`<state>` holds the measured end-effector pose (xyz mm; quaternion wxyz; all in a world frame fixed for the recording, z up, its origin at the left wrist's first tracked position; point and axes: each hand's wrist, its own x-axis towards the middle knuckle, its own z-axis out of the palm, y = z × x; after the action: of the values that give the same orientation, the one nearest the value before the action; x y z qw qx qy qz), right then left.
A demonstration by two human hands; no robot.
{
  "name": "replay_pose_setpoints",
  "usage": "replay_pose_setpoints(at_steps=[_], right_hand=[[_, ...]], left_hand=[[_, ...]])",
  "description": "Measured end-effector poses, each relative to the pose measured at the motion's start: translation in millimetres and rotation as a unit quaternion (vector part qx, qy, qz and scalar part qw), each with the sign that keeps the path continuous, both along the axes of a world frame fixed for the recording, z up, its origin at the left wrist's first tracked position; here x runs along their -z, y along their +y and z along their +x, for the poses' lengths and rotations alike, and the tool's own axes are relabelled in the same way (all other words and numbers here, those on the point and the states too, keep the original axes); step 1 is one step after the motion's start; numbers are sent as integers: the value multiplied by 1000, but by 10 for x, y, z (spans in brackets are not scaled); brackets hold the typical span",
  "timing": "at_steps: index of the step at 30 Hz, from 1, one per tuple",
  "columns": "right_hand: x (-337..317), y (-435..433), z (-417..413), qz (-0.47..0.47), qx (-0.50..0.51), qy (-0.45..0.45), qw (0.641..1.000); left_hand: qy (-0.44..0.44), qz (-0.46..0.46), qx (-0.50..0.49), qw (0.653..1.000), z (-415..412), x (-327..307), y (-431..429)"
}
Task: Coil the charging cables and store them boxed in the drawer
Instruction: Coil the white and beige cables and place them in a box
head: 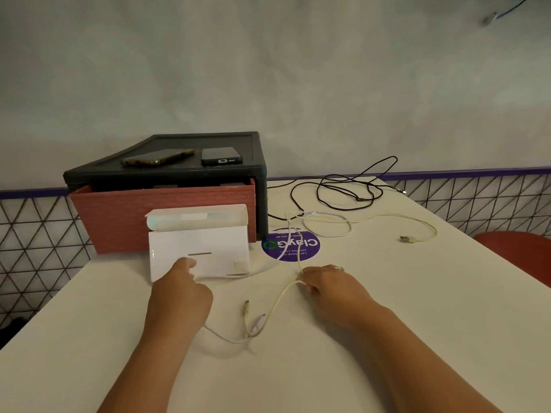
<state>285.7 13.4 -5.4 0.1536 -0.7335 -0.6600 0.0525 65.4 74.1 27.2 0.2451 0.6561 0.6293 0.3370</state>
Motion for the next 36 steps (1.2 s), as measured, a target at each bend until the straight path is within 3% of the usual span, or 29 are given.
replay_pose_setpoints(at_steps=[2,4,11,15,21,28,30,33,35,36], right_hand=[[-35,-2,15,-5,41,-3,999],[-96,-5,12,-12,94,-9,995],[-128,-15,43,-1,194,0,981],[-77,0,84,-23,199,1,980],[9,40,93,-38,108,-34,993],[16,42,36,-44,-27,-74,996],[33,35,15,-2,-45,-19,999],[-4,20,11,112,9,119,987],[-51,29,20,166,70,260,949],[-82,30,33,187,95,369,905]], left_hand=[[56,-53,7,997,1,23,2],[43,-94,21,994,16,48,8],[-108,-151,179,966,104,-8,-117],[-261,-82,174,946,127,-112,-153],[-506,-21,149,849,23,-263,-124],[-646,-45,182,740,10,-322,-159],[-651,-52,214,726,-17,-331,-167],[-620,-78,305,719,-28,-297,-171],[-578,-104,353,728,-35,-233,-166],[-554,-117,372,736,-36,-215,-175]])
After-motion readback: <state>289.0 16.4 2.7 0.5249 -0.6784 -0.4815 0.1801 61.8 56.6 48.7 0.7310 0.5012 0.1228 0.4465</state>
